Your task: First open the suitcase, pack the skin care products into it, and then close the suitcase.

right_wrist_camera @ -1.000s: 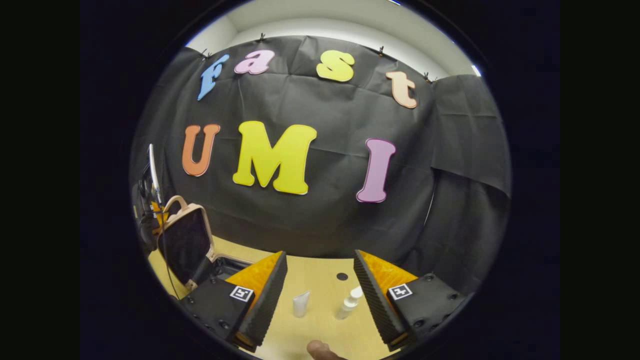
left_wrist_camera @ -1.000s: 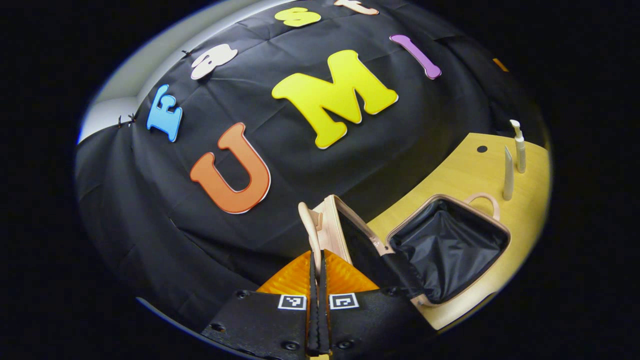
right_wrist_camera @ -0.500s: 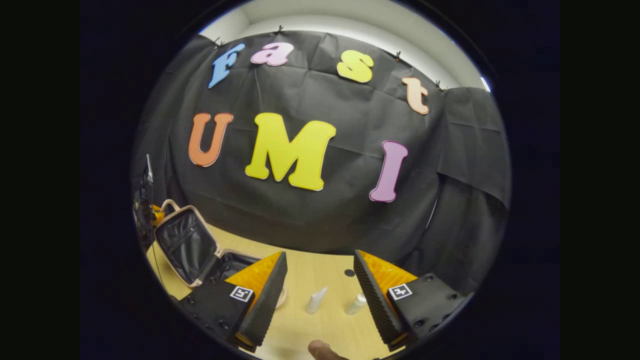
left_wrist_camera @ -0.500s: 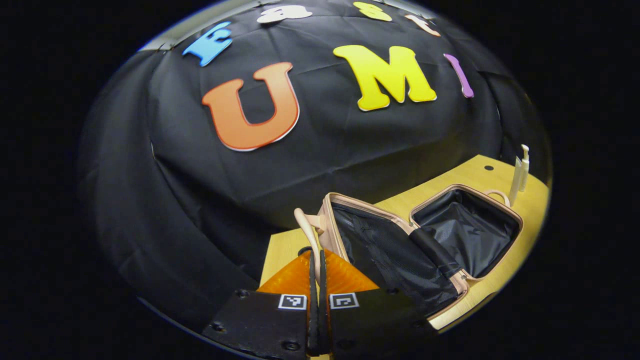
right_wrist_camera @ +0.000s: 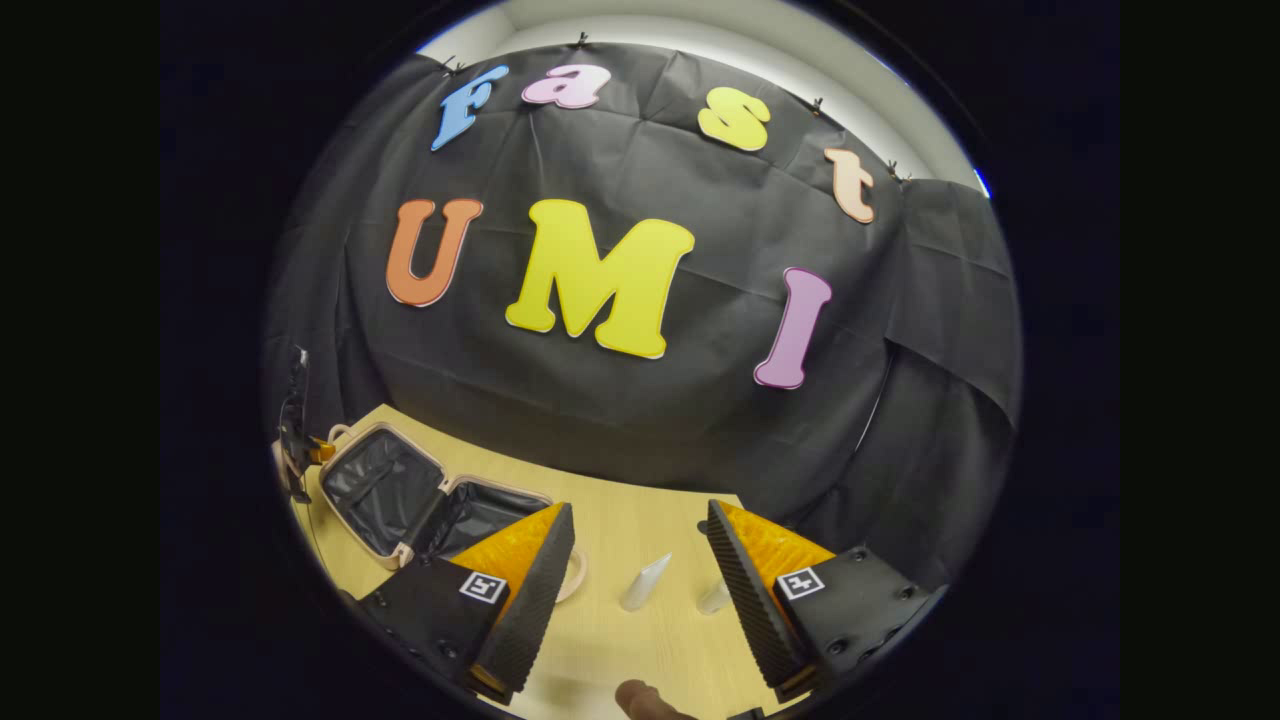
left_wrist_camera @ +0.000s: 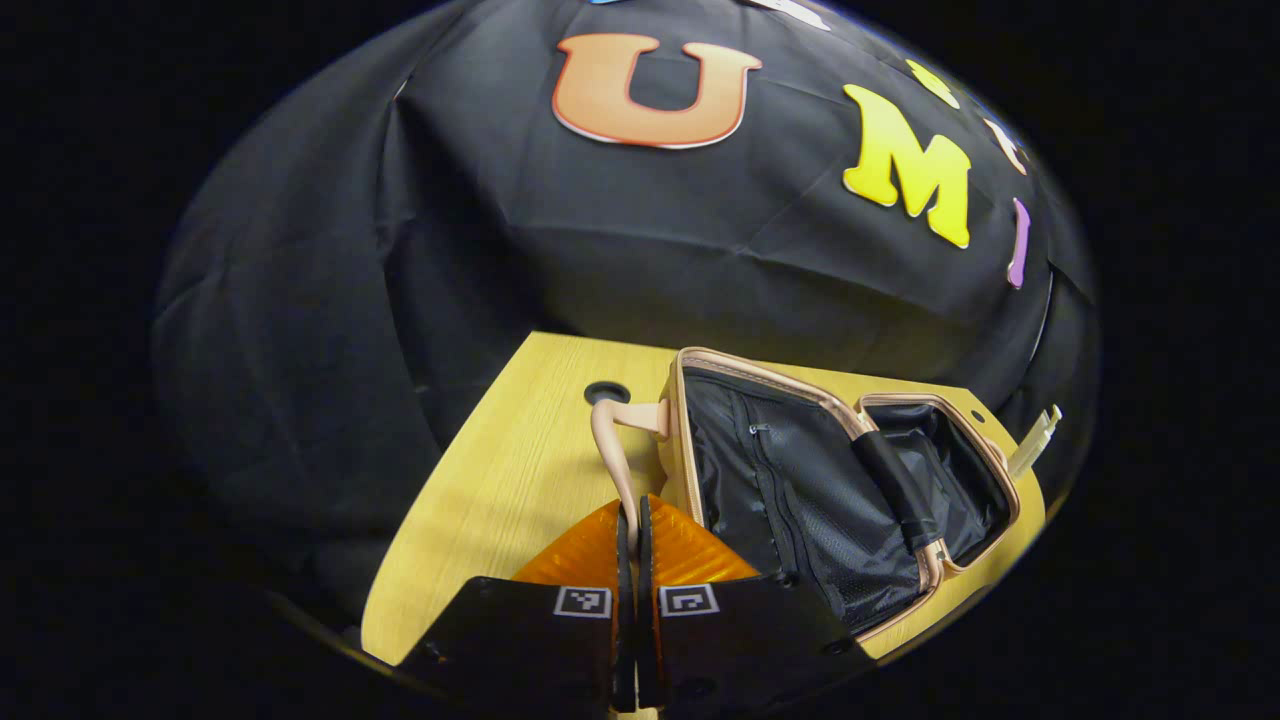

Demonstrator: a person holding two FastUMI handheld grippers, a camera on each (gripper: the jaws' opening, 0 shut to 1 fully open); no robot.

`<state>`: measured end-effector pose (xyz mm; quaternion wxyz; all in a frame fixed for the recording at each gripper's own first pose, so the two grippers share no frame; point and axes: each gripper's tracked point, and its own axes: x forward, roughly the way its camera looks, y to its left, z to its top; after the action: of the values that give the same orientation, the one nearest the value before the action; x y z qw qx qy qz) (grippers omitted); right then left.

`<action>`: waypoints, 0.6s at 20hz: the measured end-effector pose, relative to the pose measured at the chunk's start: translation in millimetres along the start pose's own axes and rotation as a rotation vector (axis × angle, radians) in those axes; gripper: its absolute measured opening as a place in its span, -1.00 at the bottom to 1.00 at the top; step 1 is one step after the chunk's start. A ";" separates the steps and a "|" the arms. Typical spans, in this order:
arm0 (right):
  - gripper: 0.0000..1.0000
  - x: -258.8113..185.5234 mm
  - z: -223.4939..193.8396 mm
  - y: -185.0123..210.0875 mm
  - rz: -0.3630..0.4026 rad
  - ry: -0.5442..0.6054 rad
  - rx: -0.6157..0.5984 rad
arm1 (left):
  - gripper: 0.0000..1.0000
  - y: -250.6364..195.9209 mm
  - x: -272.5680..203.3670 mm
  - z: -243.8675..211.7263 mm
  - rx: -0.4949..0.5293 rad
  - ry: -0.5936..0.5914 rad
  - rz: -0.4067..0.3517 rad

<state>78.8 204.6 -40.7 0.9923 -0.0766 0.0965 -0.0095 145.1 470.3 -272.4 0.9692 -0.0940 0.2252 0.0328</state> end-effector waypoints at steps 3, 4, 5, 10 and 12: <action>0.58 -0.7 -7.1 8.2 0.015 0.016 -0.011 | -0.85 8.4 7.8 -15.9 -0.076 0.035 0.006; 0.58 -0.1 -8.0 9.7 0.019 0.020 -0.013 | -0.75 14.4 10.7 -21.2 -0.077 0.050 0.030; 0.58 -0.5 -8.8 11.7 0.022 0.020 -0.015 | -0.78 17.2 12.5 -26.6 -0.082 0.069 0.045; 0.59 -7.6 -12.2 10.7 0.036 0.007 -0.030 | -0.19 18.4 9.0 -22.2 -0.125 0.044 0.055; 0.59 -10.8 -14.0 6.8 0.040 -0.006 -0.032 | 0.12 14.6 1.6 -8.8 -0.146 0.008 0.057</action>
<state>65.6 209.6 -53.3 0.9913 -0.0903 0.0953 0.0119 141.3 482.9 -283.3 0.9575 -0.1582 0.2287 0.0762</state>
